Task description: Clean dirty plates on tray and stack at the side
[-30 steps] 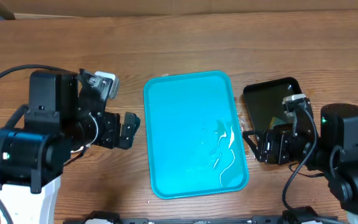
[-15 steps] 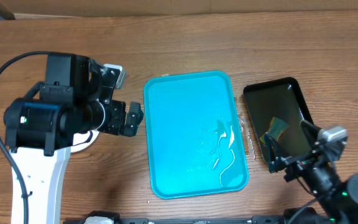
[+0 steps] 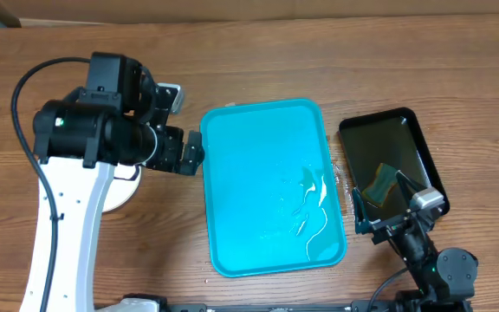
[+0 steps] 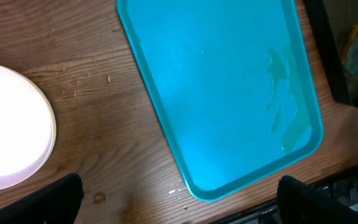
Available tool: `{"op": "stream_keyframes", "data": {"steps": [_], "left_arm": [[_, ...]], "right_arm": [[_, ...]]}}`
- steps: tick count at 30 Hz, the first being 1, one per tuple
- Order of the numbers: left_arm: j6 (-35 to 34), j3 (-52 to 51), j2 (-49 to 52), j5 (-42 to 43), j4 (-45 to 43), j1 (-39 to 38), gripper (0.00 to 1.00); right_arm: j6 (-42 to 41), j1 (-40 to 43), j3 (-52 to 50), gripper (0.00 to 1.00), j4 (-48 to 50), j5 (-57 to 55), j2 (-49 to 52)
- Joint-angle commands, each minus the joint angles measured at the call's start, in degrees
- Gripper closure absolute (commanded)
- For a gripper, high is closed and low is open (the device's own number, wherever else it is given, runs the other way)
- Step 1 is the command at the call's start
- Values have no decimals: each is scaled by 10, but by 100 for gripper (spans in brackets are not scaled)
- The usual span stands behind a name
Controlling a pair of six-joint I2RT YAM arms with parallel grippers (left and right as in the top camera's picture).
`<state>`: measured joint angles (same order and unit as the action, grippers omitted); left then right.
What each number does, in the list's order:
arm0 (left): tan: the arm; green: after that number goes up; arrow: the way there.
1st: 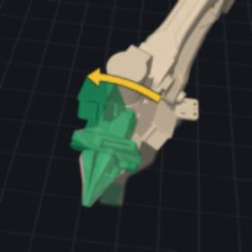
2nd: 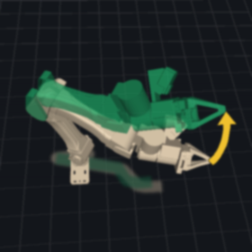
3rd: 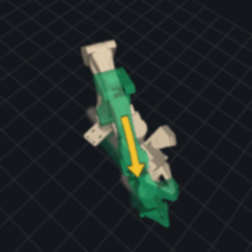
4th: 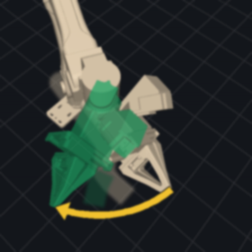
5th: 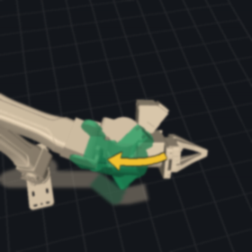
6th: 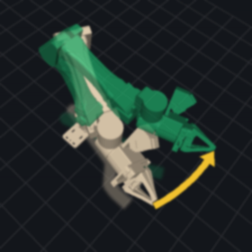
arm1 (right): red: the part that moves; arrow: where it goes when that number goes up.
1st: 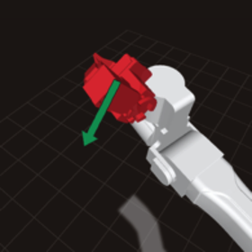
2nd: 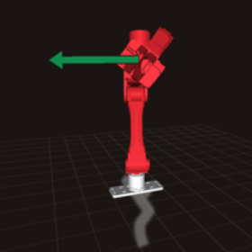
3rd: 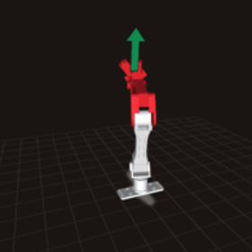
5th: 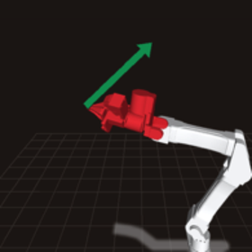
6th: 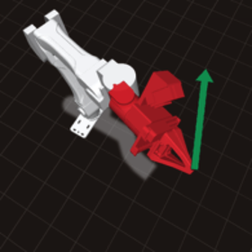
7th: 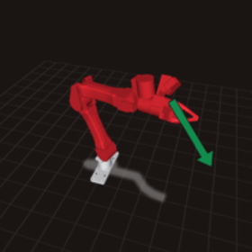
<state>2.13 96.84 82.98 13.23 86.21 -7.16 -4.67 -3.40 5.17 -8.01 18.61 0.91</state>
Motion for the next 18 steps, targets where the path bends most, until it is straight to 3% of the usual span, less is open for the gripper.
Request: {"op": "stream_keyframes", "data": {"steps": [1,3,18], "left_arm": [[16,4,16,-1,1,-3,0],[16,4,25,-1,1,-3,0],[16,4,58,-1,1,-3,0]], "right_arm": [[0,2,-24,0,35,-5,-7],[0,1,-49,0,77,-6,-7],[0,0,-47,0,49,-10,-7]]}}
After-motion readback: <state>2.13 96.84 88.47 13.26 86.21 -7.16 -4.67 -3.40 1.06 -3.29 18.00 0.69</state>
